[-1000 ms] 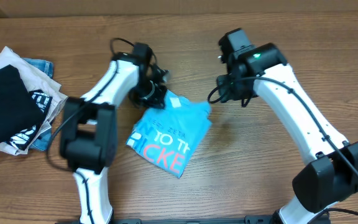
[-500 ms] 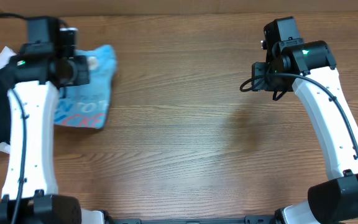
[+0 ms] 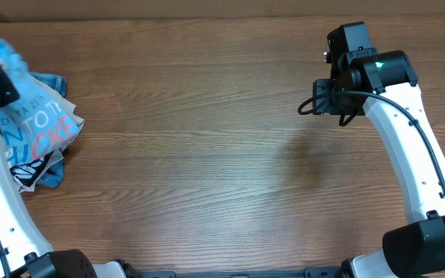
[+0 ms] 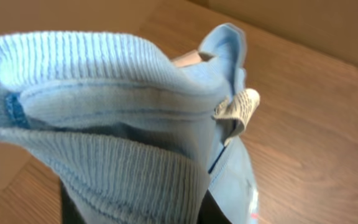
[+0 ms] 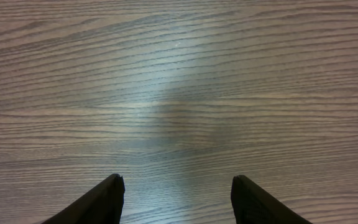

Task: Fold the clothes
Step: 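Carry the folded shirt left with the left gripper onto the clothes stack, then release the shirt on the stack and lift the left gripper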

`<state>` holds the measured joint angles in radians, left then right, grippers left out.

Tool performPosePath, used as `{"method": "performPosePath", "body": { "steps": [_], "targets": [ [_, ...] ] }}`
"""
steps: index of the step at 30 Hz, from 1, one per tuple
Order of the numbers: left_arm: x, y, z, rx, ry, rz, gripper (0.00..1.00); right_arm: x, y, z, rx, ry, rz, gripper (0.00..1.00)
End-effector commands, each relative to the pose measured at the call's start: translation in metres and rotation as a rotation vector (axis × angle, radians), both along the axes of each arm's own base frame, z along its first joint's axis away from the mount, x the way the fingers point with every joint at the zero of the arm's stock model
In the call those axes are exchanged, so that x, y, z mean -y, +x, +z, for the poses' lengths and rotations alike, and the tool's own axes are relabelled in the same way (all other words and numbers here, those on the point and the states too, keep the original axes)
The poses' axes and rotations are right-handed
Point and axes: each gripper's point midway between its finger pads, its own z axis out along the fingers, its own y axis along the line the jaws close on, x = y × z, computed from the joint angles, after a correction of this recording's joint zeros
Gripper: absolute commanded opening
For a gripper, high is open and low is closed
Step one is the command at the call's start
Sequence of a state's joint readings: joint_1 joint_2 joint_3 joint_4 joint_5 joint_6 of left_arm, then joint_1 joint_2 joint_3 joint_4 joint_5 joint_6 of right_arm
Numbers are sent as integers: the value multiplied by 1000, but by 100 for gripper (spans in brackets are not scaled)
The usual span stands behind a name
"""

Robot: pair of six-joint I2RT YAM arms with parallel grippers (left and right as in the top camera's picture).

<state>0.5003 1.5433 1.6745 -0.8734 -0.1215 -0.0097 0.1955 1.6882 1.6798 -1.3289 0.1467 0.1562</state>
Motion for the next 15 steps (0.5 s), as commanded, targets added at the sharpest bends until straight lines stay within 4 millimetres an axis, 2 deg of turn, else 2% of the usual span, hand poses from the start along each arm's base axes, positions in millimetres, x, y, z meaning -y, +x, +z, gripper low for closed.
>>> {"method": "performPosePath", "body": {
  "steps": [1,3,6,9,15],
  "targets": [
    [-26,-4,27,86,46,72,9,2,1,16,47,1,-6,59],
    [-36,-4,23,85,47,93,9,2,1,16,43,0,-6,59],
    [-60,-3,6,64,37,136,9,2,-1,15,36,-1,-6,59],
    [-88,-7,-18,29,12,186,11,3,-3,15,30,-3,-6,59],
    [-125,-6,-52,36,-49,211,15,0,-3,15,28,10,-2,59]
  ]
}}
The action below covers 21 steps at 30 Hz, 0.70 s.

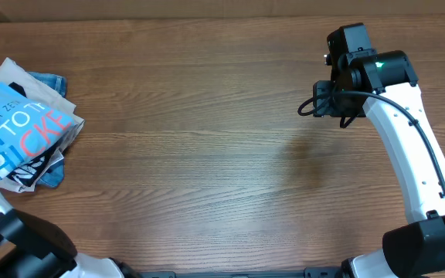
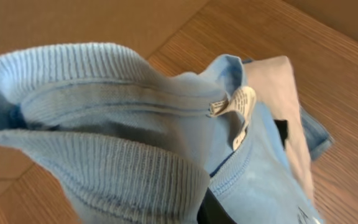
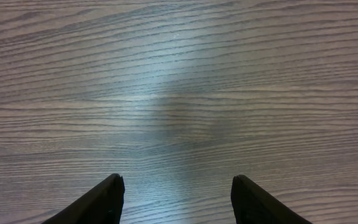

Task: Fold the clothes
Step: 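Release the shirt on the stack and lift the left gripper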

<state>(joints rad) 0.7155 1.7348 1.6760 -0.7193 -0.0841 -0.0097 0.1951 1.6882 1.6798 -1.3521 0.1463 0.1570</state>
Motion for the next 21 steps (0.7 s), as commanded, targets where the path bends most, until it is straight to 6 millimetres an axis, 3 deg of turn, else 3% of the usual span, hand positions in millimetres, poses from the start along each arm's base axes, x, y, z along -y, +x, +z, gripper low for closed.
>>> {"method": "performPosePath", "body": {
  "steps": [1,9,10,12,13,21],
  "targets": [
    [-24,2,1,49,-4,32,16,-2,2,16,50,19,1,59],
    [-51,-3,-50,-2,-76,69,18,-2,2,16,49,22,2,59],
    [-54,-5,-51,-4,-78,75,31,-2,2,16,49,22,2,59],
    [-60,-10,-52,-1,-76,90,81,-2,2,16,49,23,2,59],
    [-64,-14,-51,1,-75,102,100,-2,2,16,50,22,2,59],
    [-76,-45,-55,39,-161,222,100,-2,2,16,49,22,2,60]
  ]
}}
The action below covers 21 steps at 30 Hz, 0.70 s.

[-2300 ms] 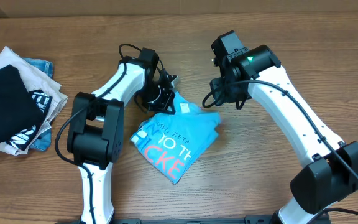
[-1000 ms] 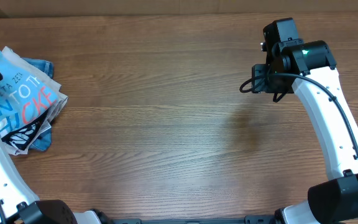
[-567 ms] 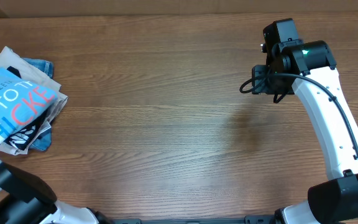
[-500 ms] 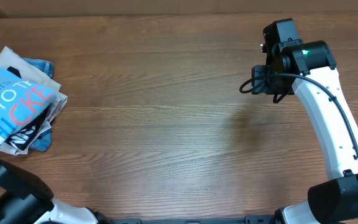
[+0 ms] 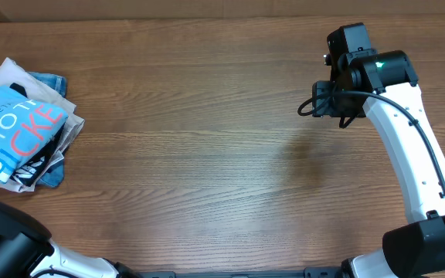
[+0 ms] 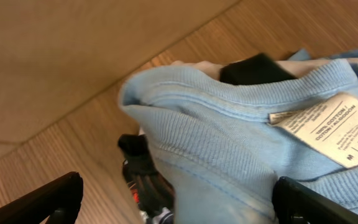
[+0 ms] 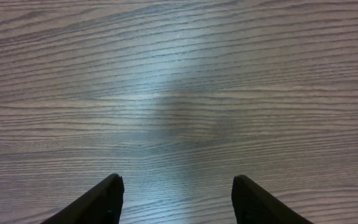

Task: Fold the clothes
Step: 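Release the shirt on the stack and lift the left gripper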

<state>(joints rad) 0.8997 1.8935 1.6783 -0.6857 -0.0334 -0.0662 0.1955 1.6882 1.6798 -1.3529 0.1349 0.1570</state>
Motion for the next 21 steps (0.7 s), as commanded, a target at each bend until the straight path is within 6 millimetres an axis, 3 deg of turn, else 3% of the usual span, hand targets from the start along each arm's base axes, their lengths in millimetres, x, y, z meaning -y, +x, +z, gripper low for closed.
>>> {"method": "performPosePath", "body": {
  "steps": [1,4,6,9,12,14,19,21],
  "targets": [
    [-3,1,19,80,-17,27,100,0,3,16,52,11,-2,60],
    [-1,0,38,114,8,22,100,0,3,16,51,11,-2,59],
    [11,11,67,203,15,-43,100,0,3,16,52,11,-2,59],
    [46,27,119,363,1,-191,100,0,3,16,52,11,-2,60],
    [83,40,142,427,-30,-300,100,0,5,17,60,13,-2,60],
    [120,55,142,431,-97,-389,100,-1,8,18,76,24,-26,60],
    [205,95,124,316,-140,-587,100,-19,26,25,148,128,-27,79],
    [251,111,117,254,-127,-686,100,-29,38,32,202,177,-4,84]
  ]
}}
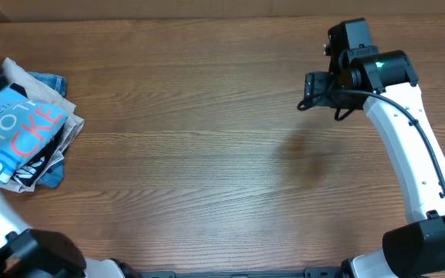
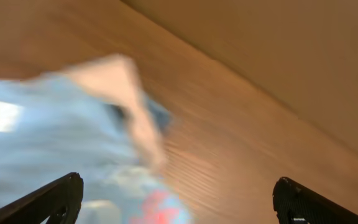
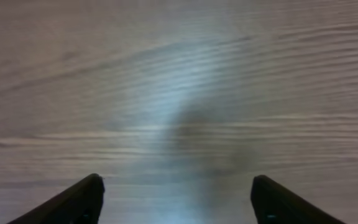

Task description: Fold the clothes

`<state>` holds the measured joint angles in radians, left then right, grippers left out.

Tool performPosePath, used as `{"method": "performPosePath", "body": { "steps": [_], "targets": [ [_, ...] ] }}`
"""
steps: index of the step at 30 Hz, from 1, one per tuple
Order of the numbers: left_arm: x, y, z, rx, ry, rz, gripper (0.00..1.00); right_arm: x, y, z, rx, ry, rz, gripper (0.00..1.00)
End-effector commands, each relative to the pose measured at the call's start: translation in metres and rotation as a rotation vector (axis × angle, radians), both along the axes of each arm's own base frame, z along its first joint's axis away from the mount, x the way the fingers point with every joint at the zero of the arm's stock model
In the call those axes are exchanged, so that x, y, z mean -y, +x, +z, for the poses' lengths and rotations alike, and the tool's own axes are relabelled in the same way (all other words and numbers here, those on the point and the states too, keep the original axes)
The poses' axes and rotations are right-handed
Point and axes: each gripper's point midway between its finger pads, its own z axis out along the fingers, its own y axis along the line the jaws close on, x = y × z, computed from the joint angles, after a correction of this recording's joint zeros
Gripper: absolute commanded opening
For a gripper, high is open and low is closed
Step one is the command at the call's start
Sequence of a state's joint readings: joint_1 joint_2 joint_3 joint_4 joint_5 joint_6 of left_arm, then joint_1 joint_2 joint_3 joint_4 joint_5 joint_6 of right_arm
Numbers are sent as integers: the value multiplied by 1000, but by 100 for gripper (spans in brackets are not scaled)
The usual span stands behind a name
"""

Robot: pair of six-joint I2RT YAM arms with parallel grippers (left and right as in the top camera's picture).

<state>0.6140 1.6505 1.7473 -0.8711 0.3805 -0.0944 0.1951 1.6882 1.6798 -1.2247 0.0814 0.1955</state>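
Note:
A light blue shirt [image 1: 18,131] with white and red lettering lies on top of a small pile at the table's far left. In the blurred left wrist view the same blue shirt [image 2: 48,134] fills the left side. My left gripper shows as a blur at the pile's back left corner. That left gripper [image 2: 179,208] is open with nothing between its fingers. My right gripper [image 1: 319,83] hovers over bare table at the back right; this right gripper [image 3: 179,202] is open and empty.
Under the blue shirt lie a beige cloth [image 1: 23,77], a denim piece [image 1: 50,82] and a black-and-white printed piece [image 1: 33,171]. The wooden table [image 1: 207,154] stretches between the pile and the right arm. A tan wall [image 2: 278,56] rises behind the table.
My left gripper has drawn back from the blue shirt's collar and now views the pile from farther off, blurred. The right gripper's fingers stand wider apart and it has shifted slightly left.
First my left gripper held the blue shirt's ribbed collar bunched up over the pile. Then the shirt lay flatter, the collar still close in the wrist view. Then the gripper was open with the shirt lying on the pile. Now it is away from the cloth.

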Motion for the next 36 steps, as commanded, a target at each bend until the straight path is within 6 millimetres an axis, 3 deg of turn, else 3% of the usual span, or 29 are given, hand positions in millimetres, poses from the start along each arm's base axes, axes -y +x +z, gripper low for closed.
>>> {"method": "performPosePath", "body": {
  "steps": [1,7,11,17,22,24,30,33,36],
  "targets": [
    [75,27,-5,-50,79,-186,100,-17,16,25,108,99,29,87],
    [194,36,-21,-133,138,-439,100,-32,44,35,227,102,176,100],
    [232,33,-24,-148,185,-533,100,-30,64,41,298,80,159,100],
    [231,1,-34,-264,159,-533,100,-18,32,48,231,77,131,100],
    [222,-42,-26,-285,208,-505,100,-11,-2,89,323,121,95,100],
    [222,-56,-24,-232,221,-499,100,-9,-17,92,362,126,97,100],
    [222,-121,-25,-34,258,-468,100,3,-83,68,511,144,100,100],
    [217,-151,-29,25,257,-407,100,19,-115,49,563,133,30,100],
    [213,-166,-33,49,280,-384,100,27,-133,37,574,116,8,100]
  ]
}}
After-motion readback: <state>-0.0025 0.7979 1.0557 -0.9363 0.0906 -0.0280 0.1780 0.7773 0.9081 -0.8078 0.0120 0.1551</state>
